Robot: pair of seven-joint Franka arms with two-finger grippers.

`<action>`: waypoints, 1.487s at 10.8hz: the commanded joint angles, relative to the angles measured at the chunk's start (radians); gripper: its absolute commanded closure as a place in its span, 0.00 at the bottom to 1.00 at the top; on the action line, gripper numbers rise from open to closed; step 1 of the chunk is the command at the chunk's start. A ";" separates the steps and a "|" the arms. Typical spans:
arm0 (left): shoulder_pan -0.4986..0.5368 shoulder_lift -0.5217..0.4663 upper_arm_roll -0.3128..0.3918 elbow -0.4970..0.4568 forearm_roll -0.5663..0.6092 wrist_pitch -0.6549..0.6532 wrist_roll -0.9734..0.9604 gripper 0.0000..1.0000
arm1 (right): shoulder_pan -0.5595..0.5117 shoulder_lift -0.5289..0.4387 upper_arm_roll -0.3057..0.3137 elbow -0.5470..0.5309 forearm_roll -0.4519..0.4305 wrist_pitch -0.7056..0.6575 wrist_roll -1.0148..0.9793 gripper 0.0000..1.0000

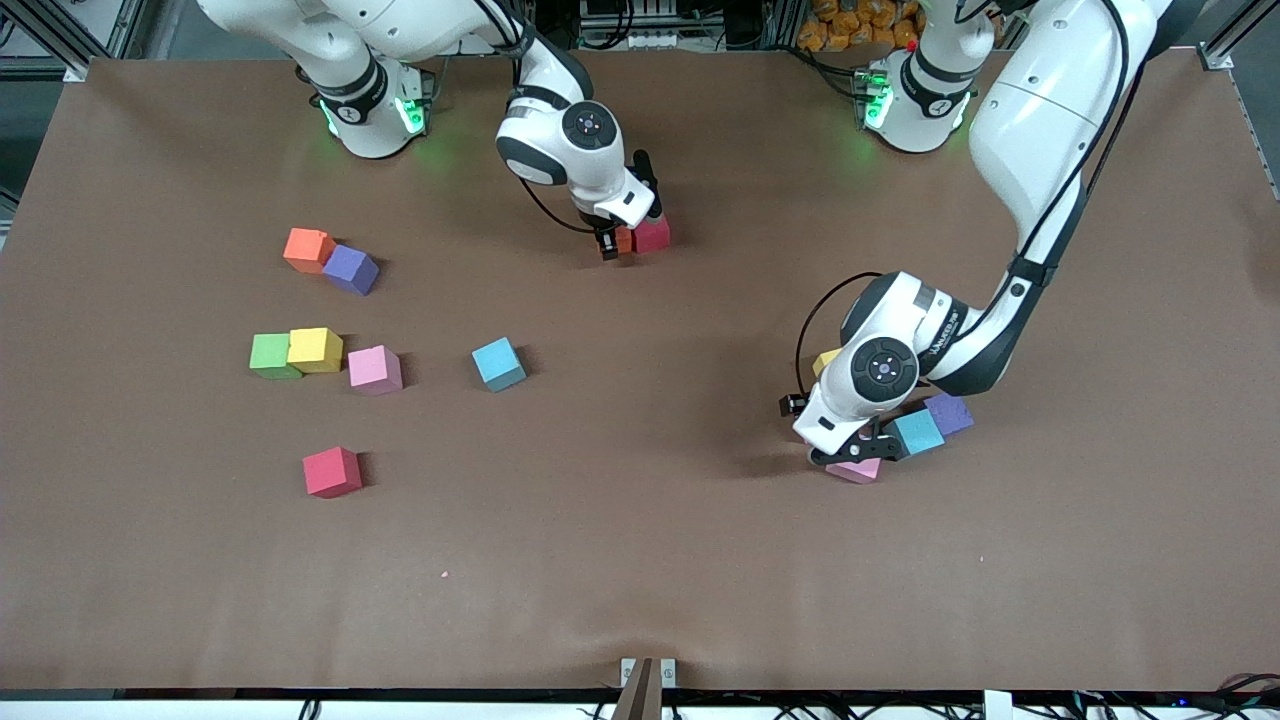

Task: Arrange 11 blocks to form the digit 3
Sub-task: 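Place the orange cube beside red while the left gripper grasps pink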

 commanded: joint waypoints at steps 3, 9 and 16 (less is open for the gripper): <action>-0.017 0.029 0.006 0.047 0.015 -0.010 0.012 0.39 | -0.008 0.042 0.020 0.010 -0.038 0.018 0.046 0.69; -0.023 -0.017 -0.004 0.046 0.008 -0.027 0.033 0.59 | 0.001 0.046 0.026 0.013 -0.038 0.018 0.121 0.69; -0.049 -0.135 -0.041 -0.017 0.008 -0.067 0.089 0.66 | 0.003 0.043 0.026 0.024 -0.032 0.015 0.143 0.00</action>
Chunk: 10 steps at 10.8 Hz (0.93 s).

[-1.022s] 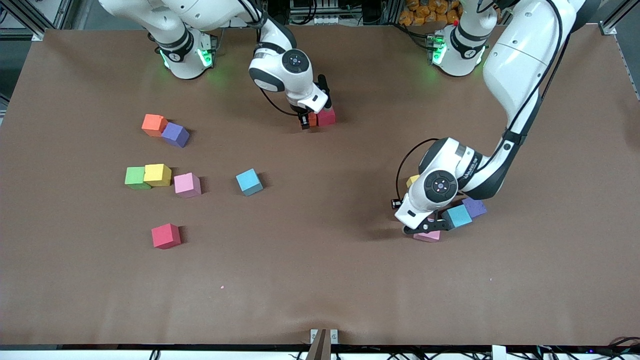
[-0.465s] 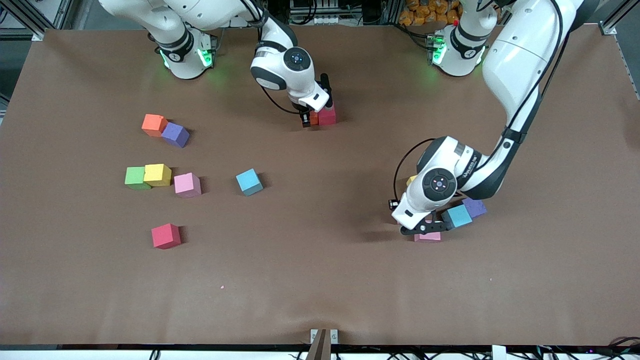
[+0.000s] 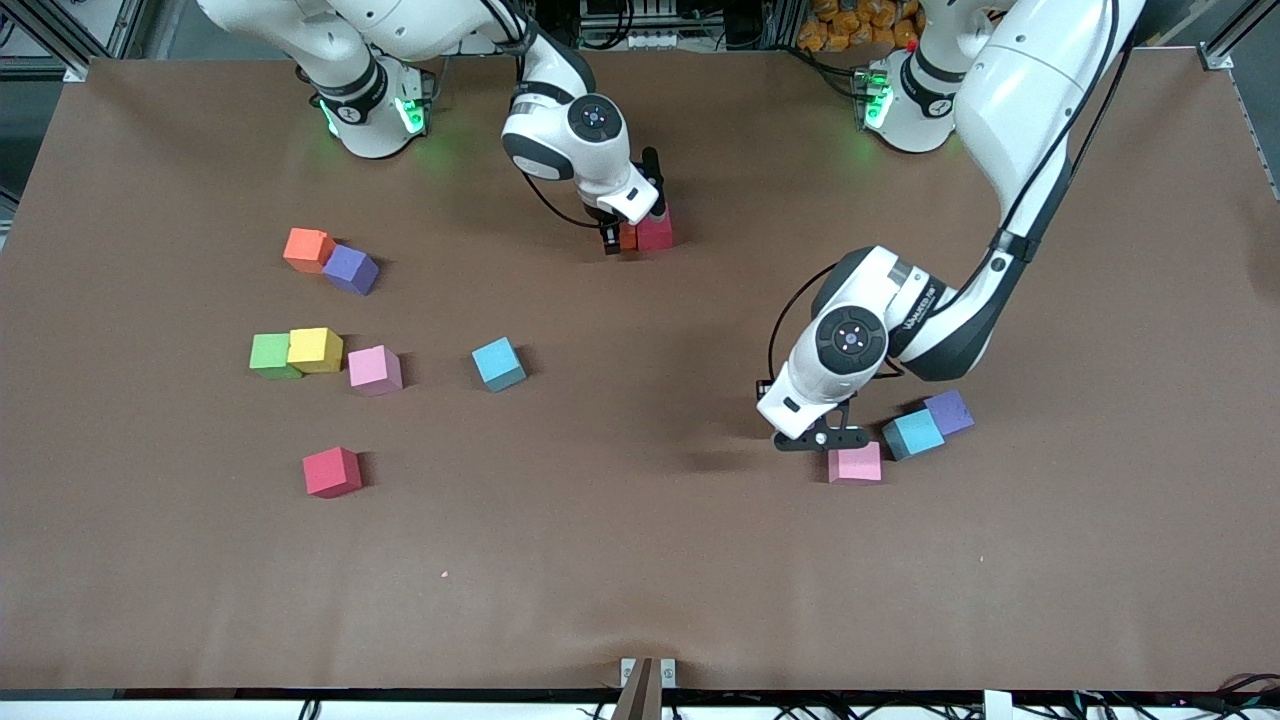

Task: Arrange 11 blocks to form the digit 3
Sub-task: 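Place the orange cube beside red while the left gripper grasps pink, then set the pink cube beside red while the right gripper reaches cyan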

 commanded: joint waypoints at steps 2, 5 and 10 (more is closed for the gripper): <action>0.002 -0.120 -0.004 -0.111 0.003 -0.011 0.027 0.69 | -0.001 0.016 0.013 0.019 -0.022 -0.009 0.066 0.00; 0.000 -0.209 -0.044 -0.212 -0.051 -0.011 -0.188 0.75 | -0.015 -0.013 0.037 0.019 -0.021 -0.058 0.108 0.00; 0.008 -0.313 -0.132 -0.372 -0.173 0.015 -0.647 0.80 | -0.122 -0.094 0.128 0.014 -0.021 -0.219 0.097 0.00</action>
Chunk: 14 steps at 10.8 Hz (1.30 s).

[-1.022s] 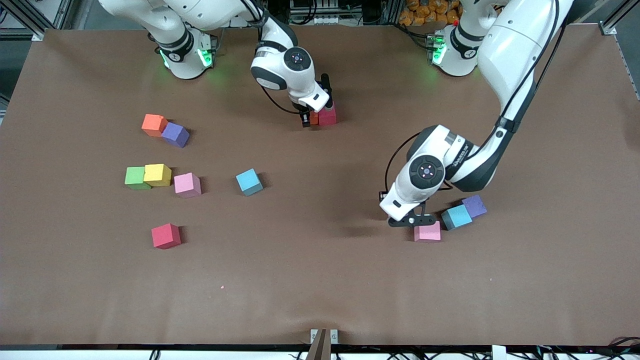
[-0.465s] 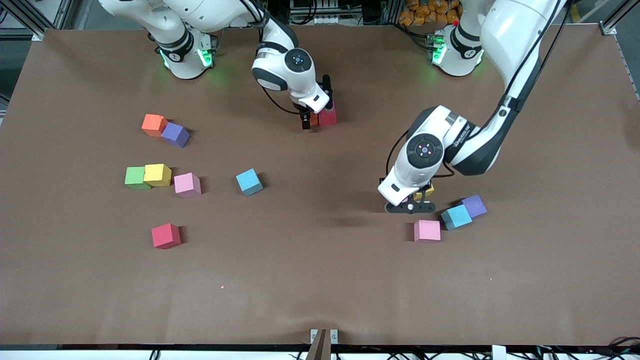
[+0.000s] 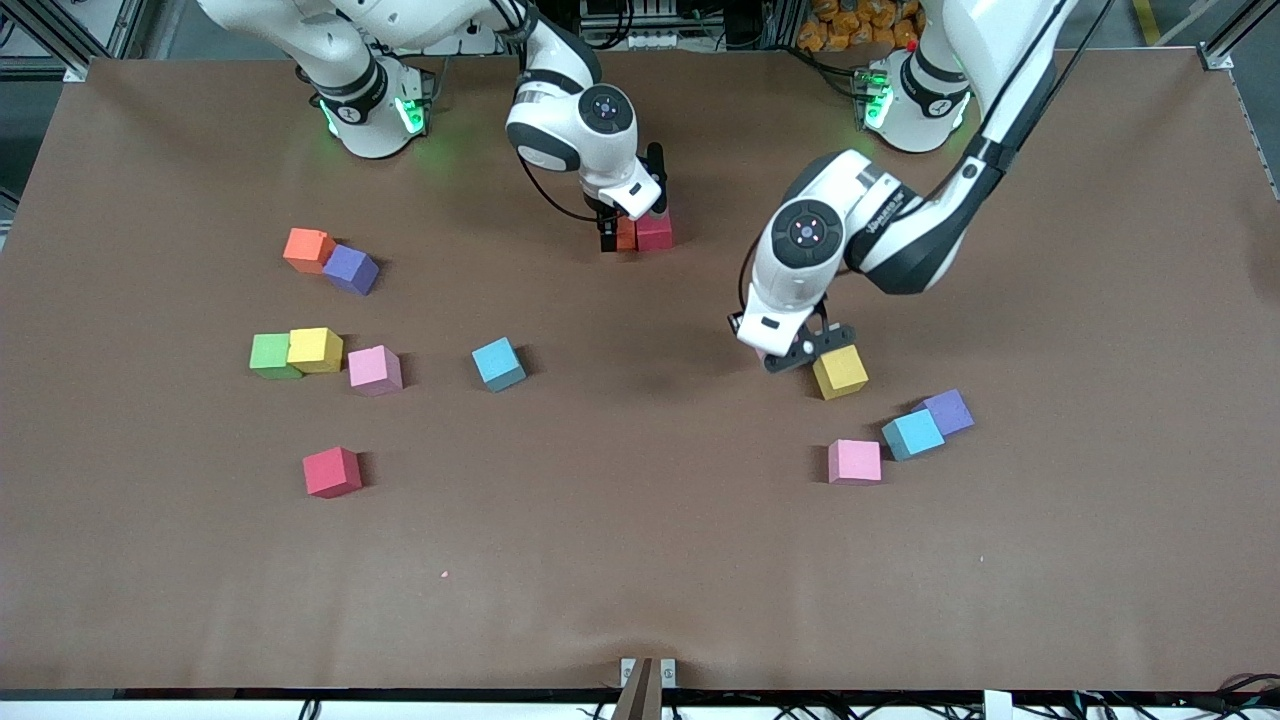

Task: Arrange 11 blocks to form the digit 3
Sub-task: 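Set the pink cube beside red while the right gripper reaches cyan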

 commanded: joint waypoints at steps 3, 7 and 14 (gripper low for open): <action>0.011 -0.104 -0.052 -0.147 -0.126 0.051 -0.440 0.83 | -0.141 -0.104 0.031 -0.015 -0.019 -0.130 -0.004 0.00; 0.003 -0.105 -0.125 -0.288 -0.126 0.244 -0.817 0.83 | -0.359 -0.135 0.027 -0.002 -0.022 -0.109 -0.168 0.00; 0.006 -0.098 -0.217 -0.425 -0.126 0.367 -1.216 0.90 | -0.527 0.044 0.007 0.161 -0.101 0.024 -0.663 0.00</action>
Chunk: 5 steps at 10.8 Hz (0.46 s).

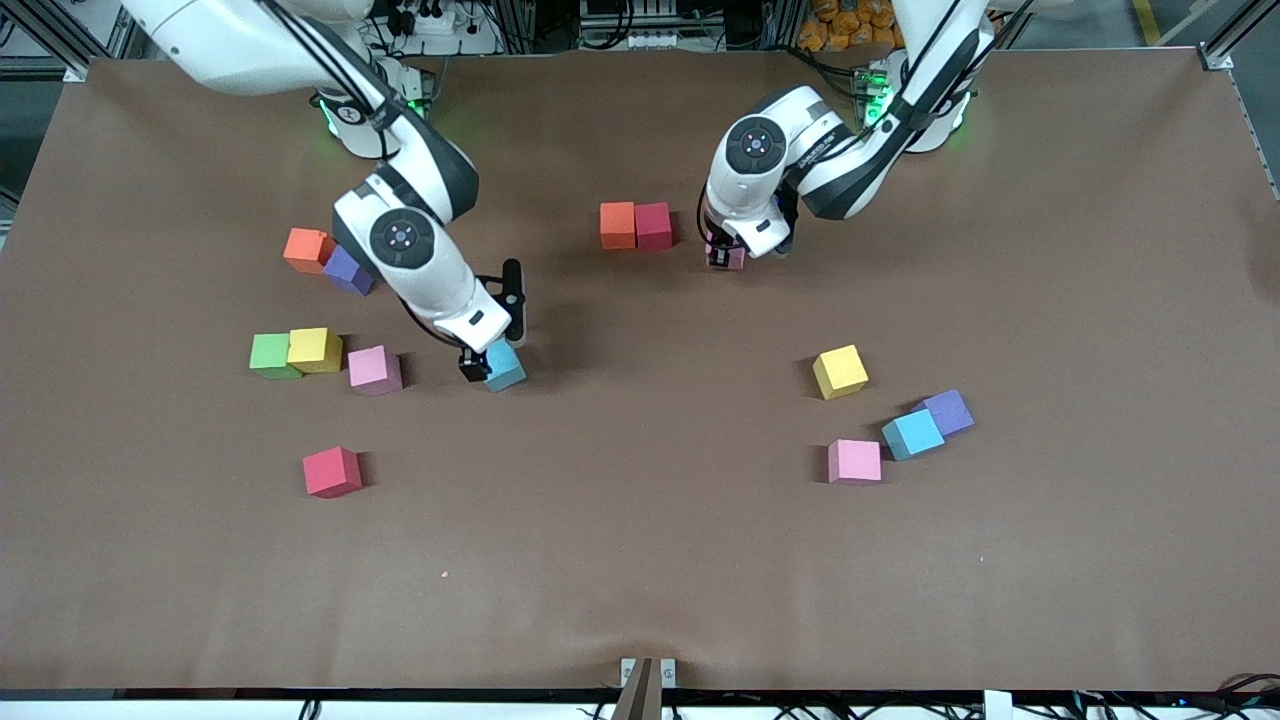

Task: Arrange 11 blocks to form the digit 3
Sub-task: 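Grasp the cyan cube with the right gripper and lift it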

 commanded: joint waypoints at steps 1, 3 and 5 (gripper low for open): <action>0.010 -0.030 -0.022 -0.068 -0.024 0.071 -0.087 0.91 | 0.009 0.074 0.000 0.047 -0.133 0.055 -0.060 0.00; 0.010 -0.025 -0.023 -0.101 -0.024 0.143 -0.110 0.94 | 0.011 0.089 -0.007 0.037 -0.149 0.060 -0.063 0.00; 0.009 -0.007 -0.049 -0.101 -0.022 0.160 -0.138 0.95 | 0.012 0.092 -0.009 0.029 -0.150 0.057 -0.063 0.00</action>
